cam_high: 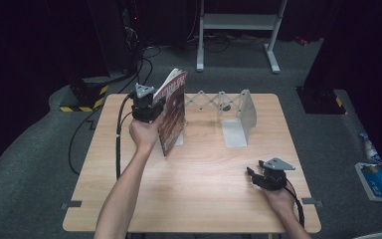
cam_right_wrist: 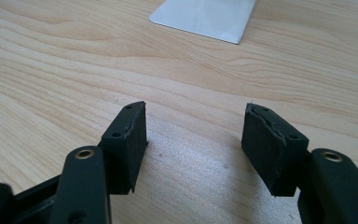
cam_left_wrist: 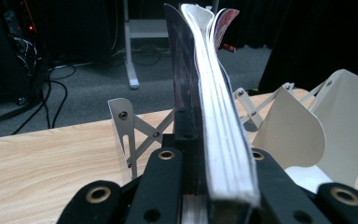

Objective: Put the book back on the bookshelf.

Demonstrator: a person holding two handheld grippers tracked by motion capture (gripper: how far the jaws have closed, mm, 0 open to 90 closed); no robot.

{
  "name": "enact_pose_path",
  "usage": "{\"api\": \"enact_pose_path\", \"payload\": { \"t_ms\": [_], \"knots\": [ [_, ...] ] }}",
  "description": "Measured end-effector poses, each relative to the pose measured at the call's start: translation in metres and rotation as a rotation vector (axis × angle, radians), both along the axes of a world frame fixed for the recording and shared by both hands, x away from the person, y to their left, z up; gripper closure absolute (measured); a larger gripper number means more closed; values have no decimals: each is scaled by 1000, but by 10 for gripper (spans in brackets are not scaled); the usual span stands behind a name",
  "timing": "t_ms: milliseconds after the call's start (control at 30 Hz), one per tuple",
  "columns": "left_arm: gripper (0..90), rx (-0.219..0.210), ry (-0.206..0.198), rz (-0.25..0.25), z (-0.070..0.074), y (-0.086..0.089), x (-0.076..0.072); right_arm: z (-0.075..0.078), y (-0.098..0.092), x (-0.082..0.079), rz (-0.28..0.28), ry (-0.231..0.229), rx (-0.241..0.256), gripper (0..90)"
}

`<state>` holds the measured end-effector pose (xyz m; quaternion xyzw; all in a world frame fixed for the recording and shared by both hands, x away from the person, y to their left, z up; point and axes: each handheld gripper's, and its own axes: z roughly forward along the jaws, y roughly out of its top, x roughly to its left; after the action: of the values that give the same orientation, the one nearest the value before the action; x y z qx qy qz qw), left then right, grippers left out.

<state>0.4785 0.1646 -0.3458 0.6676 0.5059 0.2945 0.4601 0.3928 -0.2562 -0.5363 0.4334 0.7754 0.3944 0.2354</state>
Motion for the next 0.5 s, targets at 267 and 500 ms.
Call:
{"api": "enact_pose_path", "payload": {
  "t_ms": [267, 500],
  "knots": [
    [825, 26, 17, -16, 0, 2, -2, 0, 0, 0, 0, 0, 0, 403],
    [801, 53, 27, -23, -3, 10, -3, 0, 0, 0, 0, 1, 0, 402]
  ]
}}
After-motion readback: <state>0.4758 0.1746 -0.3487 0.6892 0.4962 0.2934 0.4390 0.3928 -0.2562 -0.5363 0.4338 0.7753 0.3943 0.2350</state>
